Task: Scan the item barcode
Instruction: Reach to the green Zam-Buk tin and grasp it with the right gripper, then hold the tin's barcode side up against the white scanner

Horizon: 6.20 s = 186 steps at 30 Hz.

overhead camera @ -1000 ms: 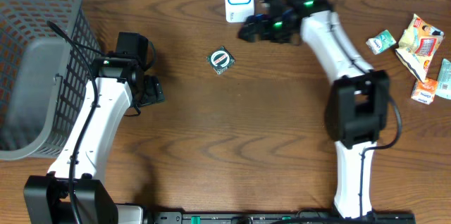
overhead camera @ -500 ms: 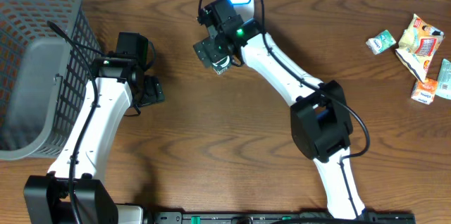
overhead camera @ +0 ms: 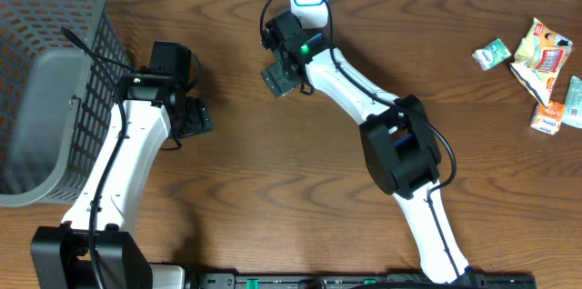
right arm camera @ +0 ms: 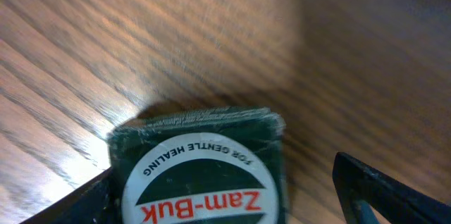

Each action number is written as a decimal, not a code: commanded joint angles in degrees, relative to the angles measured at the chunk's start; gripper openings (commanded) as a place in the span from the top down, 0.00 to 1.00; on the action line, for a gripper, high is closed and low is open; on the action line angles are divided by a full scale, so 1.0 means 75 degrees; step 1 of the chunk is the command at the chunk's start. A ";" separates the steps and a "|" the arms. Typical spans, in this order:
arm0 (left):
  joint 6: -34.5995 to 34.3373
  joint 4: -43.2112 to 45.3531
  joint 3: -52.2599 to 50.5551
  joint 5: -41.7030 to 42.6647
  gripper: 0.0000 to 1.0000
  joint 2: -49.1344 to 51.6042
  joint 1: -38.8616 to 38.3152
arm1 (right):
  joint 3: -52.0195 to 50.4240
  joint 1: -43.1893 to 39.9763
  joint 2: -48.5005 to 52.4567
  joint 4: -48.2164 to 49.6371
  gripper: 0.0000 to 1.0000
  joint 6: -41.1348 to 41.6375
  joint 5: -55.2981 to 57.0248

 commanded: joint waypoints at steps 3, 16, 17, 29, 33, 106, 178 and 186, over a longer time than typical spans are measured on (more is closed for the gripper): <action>-0.0099 -0.0023 -0.0032 -0.0070 0.02 0.0000 0.0026 | -0.0064 0.0064 0.0140 -0.0023 0.23 -0.0087 0.0009; -0.0099 -0.0020 -0.0032 -0.0070 0.02 0.0000 0.0026 | -0.0032 0.0058 0.0405 -0.0312 0.53 0.0079 0.0044; -0.0099 -0.0023 -0.0032 -0.0070 0.02 0.0000 0.0026 | -0.0020 0.0058 0.0385 -0.0309 0.54 0.0134 0.0058; -0.0099 -0.0023 -0.0032 -0.0070 0.02 0.0000 0.0026 | 0.1134 -0.0697 -0.0565 0.0064 0.56 0.0612 0.0122; -0.0099 -0.0023 -0.0032 -0.0070 0.03 0.0000 0.0026 | 0.1428 -0.1087 -0.0624 0.1072 0.56 0.0746 0.0117; -0.0102 -0.0023 -0.0032 -0.0070 0.02 -0.0003 0.0026 | 0.1166 -0.1693 0.0134 0.1352 0.07 0.1754 -0.0003; -0.0099 -0.0023 -0.0032 -0.0070 0.02 0.0000 0.0026 | 0.1169 -0.1163 -0.0338 0.1282 0.43 -0.0737 0.2955; -0.0099 -0.0023 -0.0032 -0.0070 0.02 -0.0003 0.0026 | 0.1166 -0.0880 -0.0335 0.2757 0.43 -0.3762 0.4412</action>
